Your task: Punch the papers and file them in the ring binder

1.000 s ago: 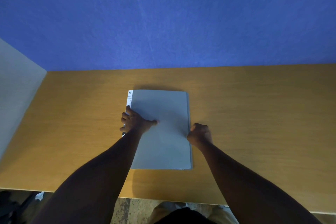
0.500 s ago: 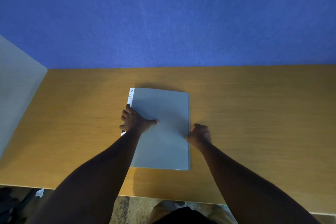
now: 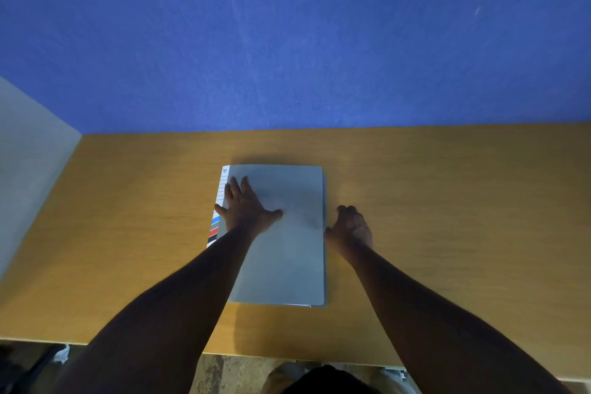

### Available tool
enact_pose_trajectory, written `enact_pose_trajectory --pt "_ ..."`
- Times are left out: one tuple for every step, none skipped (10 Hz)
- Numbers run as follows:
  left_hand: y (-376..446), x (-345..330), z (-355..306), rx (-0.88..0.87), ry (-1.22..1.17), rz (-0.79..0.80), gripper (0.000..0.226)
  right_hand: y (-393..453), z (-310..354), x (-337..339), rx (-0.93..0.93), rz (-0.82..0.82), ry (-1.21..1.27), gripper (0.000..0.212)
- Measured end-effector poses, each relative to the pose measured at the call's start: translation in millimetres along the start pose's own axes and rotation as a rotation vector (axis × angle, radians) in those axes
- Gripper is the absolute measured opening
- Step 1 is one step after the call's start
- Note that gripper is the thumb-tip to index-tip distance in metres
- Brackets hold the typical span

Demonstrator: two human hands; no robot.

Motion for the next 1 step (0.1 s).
enact_pose_trajectory --pt "-2.5 -0.8 -16.2 -0.100 0.040 -0.050 0.111 -3.4 -0.2 12.7 0.081 -0.086 -0.042 0.044"
Point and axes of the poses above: each hand's wrist, its own y-axis towards the middle knuckle, its own x-axis out of the back of the hand, z = x × y, the point moved 3 cm from there along y, towards the middle knuckle, and after that the axes turned 7 degrees about z, right-handed, at the moved point
